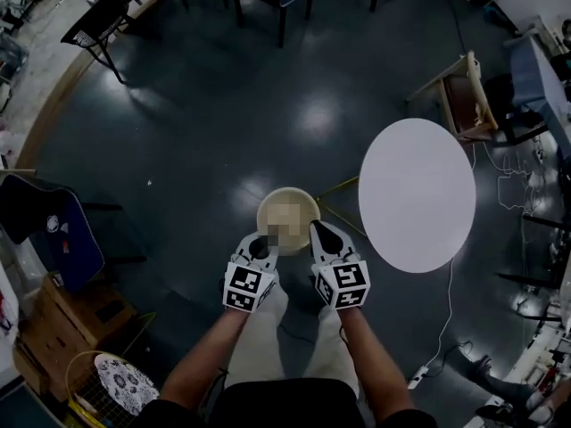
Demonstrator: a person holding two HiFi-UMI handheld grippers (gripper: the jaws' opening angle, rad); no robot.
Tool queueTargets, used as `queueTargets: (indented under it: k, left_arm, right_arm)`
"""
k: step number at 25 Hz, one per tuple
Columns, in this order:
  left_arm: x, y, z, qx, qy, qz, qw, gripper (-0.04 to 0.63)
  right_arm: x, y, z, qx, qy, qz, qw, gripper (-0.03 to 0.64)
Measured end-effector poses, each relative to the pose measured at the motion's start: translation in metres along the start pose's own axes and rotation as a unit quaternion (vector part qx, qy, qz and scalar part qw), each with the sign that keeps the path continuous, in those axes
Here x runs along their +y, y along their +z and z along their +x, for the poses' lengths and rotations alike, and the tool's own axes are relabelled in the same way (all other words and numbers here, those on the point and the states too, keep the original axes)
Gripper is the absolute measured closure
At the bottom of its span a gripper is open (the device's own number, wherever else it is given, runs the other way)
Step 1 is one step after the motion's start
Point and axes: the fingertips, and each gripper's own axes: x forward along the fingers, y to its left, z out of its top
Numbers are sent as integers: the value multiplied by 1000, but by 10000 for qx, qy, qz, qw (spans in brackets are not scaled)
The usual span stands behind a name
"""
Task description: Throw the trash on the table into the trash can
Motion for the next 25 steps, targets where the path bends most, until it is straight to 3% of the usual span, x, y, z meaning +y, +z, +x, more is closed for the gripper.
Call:
queueTargets:
  k: [7,13,17,25]
  left_arm:
    - [-17,44,-25,-346,-61,36,9994,580]
    - [-59,82,-37,-663,-107,392,9970,580]
    - [-88,100,-54,-922,3,707,9932,580]
    - [-179,132,-96,-1339,132,799,9877,580]
  right_arm:
    - [10,46,-36,-277,-100,-216,9993,600]
    - [7,74,-77,-601,-53,-336,9976,600]
    - [9,89,-114,-876,-4,-413,9953,600]
    - [9,101,-216,-1216,124,-664,9903,600]
